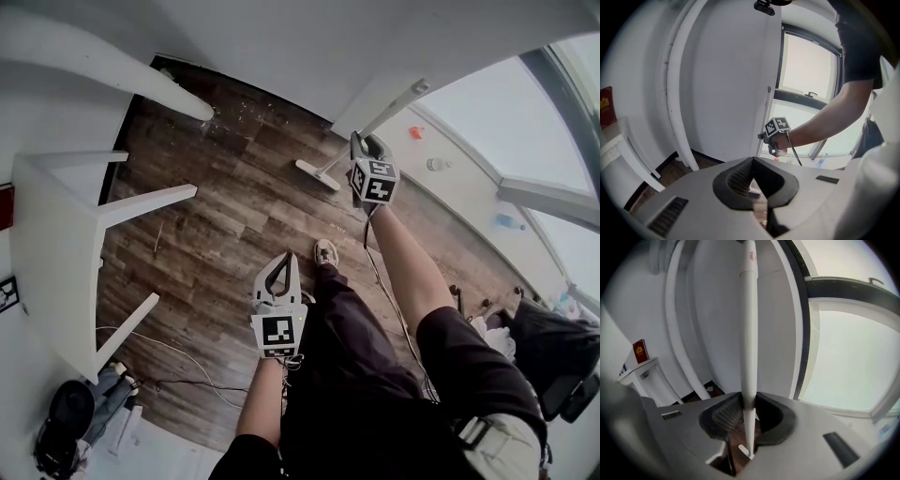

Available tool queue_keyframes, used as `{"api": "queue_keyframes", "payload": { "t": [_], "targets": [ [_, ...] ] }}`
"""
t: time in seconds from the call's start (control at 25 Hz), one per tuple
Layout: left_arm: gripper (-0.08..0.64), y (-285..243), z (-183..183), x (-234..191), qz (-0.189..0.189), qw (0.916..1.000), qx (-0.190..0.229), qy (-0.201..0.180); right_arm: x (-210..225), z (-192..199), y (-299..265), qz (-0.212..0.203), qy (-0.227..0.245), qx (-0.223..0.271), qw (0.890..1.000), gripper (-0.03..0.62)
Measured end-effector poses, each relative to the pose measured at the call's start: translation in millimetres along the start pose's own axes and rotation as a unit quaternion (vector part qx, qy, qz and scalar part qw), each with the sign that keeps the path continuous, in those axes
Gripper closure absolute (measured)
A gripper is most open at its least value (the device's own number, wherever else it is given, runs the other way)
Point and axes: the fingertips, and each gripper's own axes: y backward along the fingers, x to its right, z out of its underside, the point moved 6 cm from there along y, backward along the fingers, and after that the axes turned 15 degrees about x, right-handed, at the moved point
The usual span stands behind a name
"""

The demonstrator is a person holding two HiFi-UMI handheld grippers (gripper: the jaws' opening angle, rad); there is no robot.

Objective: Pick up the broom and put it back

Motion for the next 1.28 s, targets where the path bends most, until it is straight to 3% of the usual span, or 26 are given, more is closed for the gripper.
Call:
{"api": "queue_keyframes", "payload": {
  "t": [0.12, 0.48, 0.84, 0.96, 1.28],
  "targets": [
    [0.559, -1.2, -2.6, 0.7, 0.002, 1.0, 0.0, -0.004, 9.6, -4.5, -6.3, 0.006, -0.004, -0.003, 1.0, 0.492],
    [0.559, 0.5, -2.0, 5.6, 0.003, 1.0, -0.002, 0.002, 7.6, 1.3, 2.5, -0.021, 0.061, -0.018, 0.998, 0.44],
    [0.558, 13.7, -10.6, 15.6, 0.014, 0.9996, 0.025, -0.004, -19.8, -0.9, 87.2, -0.009, 0.045, -0.006, 0.999, 0.447],
    [0.558, 27.5, -15.2, 21.0, 0.016, 0.9992, 0.035, -0.006, -48.7, -16.7, 130.4, -0.035, 0.066, 0.017, 0.997, 0.556],
    [0.558, 94.0, -42.1, 35.5, 0.007, 0.9956, 0.093, 0.004, -137.2, -81.2, 248.9, -0.131, 0.114, 0.103, 0.979, 0.571]
  ]
}}
